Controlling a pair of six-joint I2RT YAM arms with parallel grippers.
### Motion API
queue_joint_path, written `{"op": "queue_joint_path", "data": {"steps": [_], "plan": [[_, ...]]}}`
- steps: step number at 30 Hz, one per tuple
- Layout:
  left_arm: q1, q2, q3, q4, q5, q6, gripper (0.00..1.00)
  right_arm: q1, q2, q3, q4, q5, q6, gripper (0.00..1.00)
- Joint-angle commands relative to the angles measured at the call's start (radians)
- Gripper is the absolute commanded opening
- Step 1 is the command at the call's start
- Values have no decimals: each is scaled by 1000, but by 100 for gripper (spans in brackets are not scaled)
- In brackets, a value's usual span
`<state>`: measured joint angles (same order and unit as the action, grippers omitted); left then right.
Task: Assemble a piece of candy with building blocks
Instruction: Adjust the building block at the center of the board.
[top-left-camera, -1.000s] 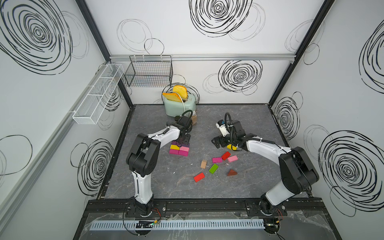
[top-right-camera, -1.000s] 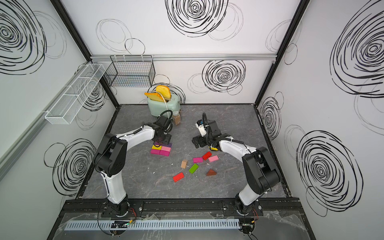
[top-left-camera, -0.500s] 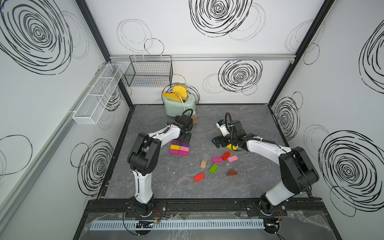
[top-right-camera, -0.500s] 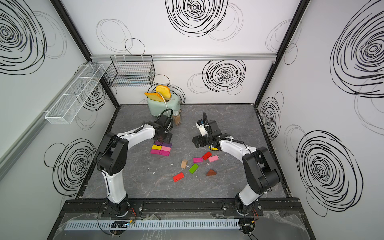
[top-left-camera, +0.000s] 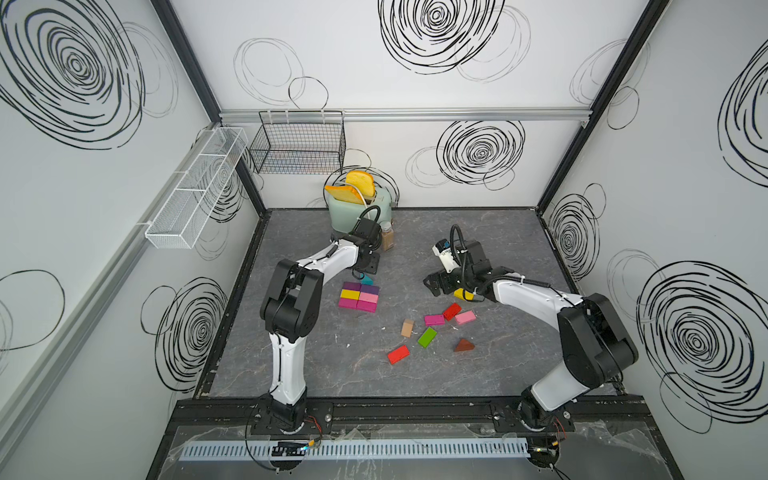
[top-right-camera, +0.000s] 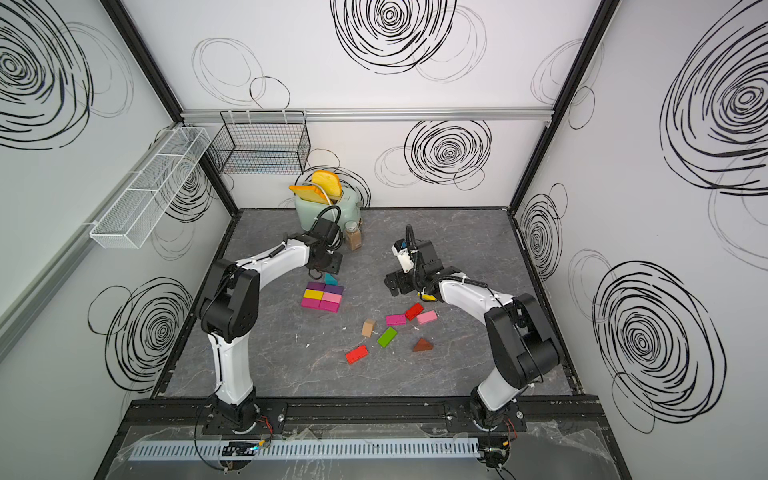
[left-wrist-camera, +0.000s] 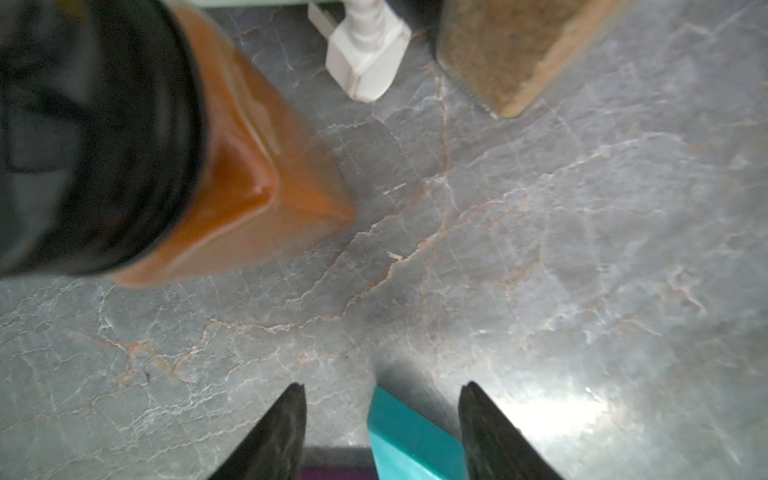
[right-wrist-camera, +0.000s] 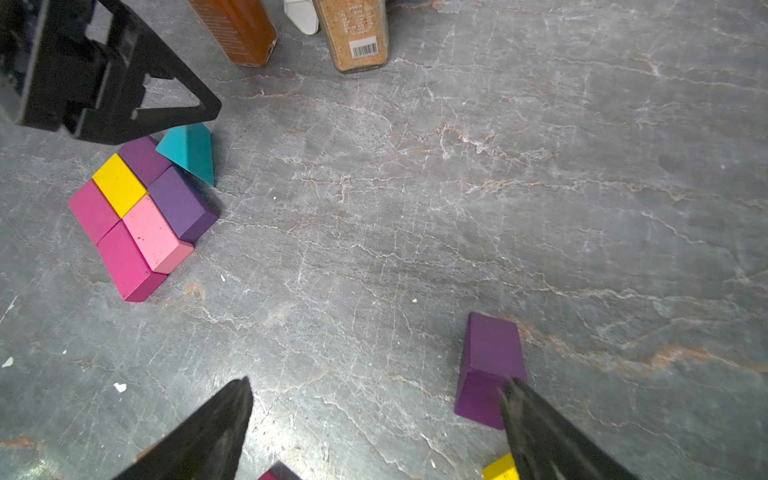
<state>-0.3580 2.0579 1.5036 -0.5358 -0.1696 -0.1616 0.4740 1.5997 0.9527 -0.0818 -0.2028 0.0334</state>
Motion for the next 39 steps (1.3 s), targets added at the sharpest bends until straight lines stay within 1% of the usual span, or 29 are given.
{"op": "queue_joint_path", "data": {"steps": [1,13,22,39], "plan": [[14,38,36,-4,-38,-3,63,-5,-8,17,-1,-7,-10,97],[31,51,33,-6,-74,-2,63,-6,-2,17,1,-12,-9,97],[53,45,32,-11,-73,-2,63,-7,0,18,0,-14,-8,97],[57,13,-5,-7,-68,-3,63,-6,-2,16,3,-14,-8,97]]}}
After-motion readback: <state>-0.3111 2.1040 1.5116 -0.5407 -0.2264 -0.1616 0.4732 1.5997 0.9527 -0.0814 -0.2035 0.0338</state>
